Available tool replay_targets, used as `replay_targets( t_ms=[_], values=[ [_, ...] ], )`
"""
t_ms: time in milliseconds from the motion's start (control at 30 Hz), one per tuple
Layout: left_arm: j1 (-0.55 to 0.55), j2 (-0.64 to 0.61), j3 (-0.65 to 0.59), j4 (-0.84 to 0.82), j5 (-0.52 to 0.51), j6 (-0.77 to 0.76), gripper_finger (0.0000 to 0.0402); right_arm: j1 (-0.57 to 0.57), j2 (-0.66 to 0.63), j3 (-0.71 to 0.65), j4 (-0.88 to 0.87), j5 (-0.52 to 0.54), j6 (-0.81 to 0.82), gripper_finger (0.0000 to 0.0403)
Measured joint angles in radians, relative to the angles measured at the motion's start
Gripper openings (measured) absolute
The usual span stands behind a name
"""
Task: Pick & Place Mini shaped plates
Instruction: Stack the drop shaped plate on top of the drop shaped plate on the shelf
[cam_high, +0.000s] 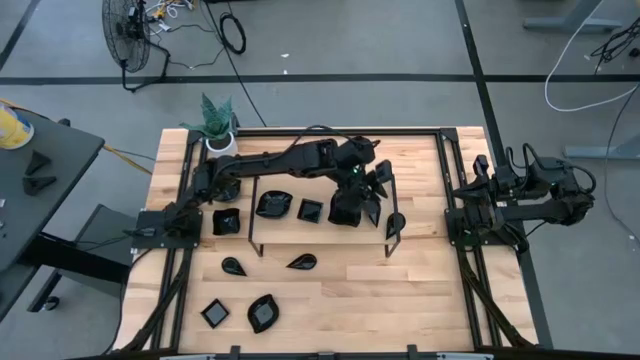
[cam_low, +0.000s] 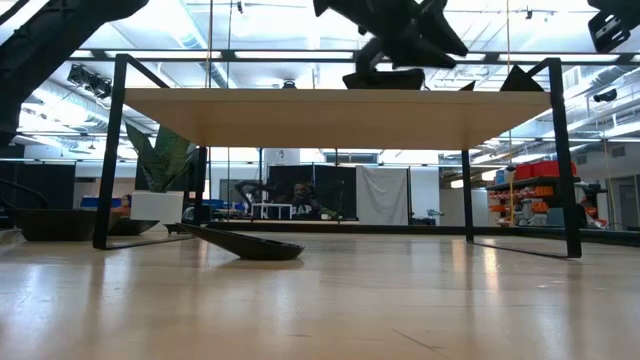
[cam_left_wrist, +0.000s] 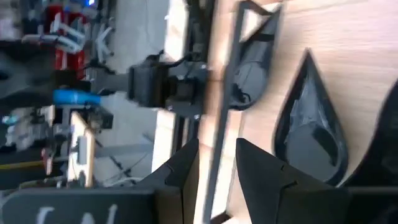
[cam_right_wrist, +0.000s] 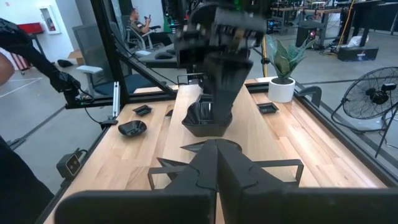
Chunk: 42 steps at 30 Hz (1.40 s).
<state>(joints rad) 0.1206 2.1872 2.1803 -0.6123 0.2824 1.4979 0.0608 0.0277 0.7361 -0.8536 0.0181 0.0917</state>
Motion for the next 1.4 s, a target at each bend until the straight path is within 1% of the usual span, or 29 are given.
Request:
replay_targets(
  t_ms=[100, 200, 333, 467, 533, 600, 767, 933, 1067, 1200, 1400],
  values=[
    [0.008, -0.034, 0.0, -0.008, -0.009, -0.061, 0.0106, 0.0, 0.0, 0.0, 0.0, 0.0, 0.0, 0.0005],
    [0.02, -0.061, 0.0, -0.024, -0.012, -0.146, 0.0088, 0.0, 0.0, 0.0, 0.0, 0.0, 0.0, 0.0005],
    [0.047, -0.101, 0.001, -0.063, -0.026, -0.273, 0.0048, 0.0, 0.0, 0.0, 0.0, 0.0, 0.0, 0.0005],
    [0.08, -0.125, 0.001, -0.145, -0.029, -0.365, 0.0008, 0.0, 0.0, 0.0, 0.0, 0.0, 0.0, 0.0005],
    [0.093, -0.135, 0.001, -0.182, -0.03, -0.388, 0.0007, 0.0, 0.0, 0.0, 0.0, 0.0, 0.0, 0.0005],
    [0.104, -0.151, 0.0, -0.252, -0.037, -0.396, 0.0008, 0.0, 0.0, 0.0, 0.0, 0.0, 0.0, 0.0005],
    [0.119, -0.173, 0.001, -0.4, -0.104, -0.426, 0.0004, 0.0, 0.0, 0.0, -0.001, 0.0, 0.0, 0.0005],
    [0.13, -0.195, 0.0, -0.576, -0.104, -0.489, 0.0003, 0.0, 0.0, 0.0, 0.0, 0.0, 0.0, 0.0005],
    [0.131, -0.213, 0.0, -0.672, -0.106, -0.546, 0.0003, 0.0, 0.0, 0.0, 0.0, 0.0, 0.0, 0.0005],
    [0.128, -0.226, 0.0, -0.739, -0.106, -0.552, 0.0002, 0.0, 0.0, 0.0, 0.0, 0.0, 0.0, 0.0005],
    [0.111, -0.251, 0.001, -0.768, -0.102, -0.583, 0.0001, 0.0, 0.0, 0.0, 0.0, 0.0, 0.0, 0.0005]
  ],
)
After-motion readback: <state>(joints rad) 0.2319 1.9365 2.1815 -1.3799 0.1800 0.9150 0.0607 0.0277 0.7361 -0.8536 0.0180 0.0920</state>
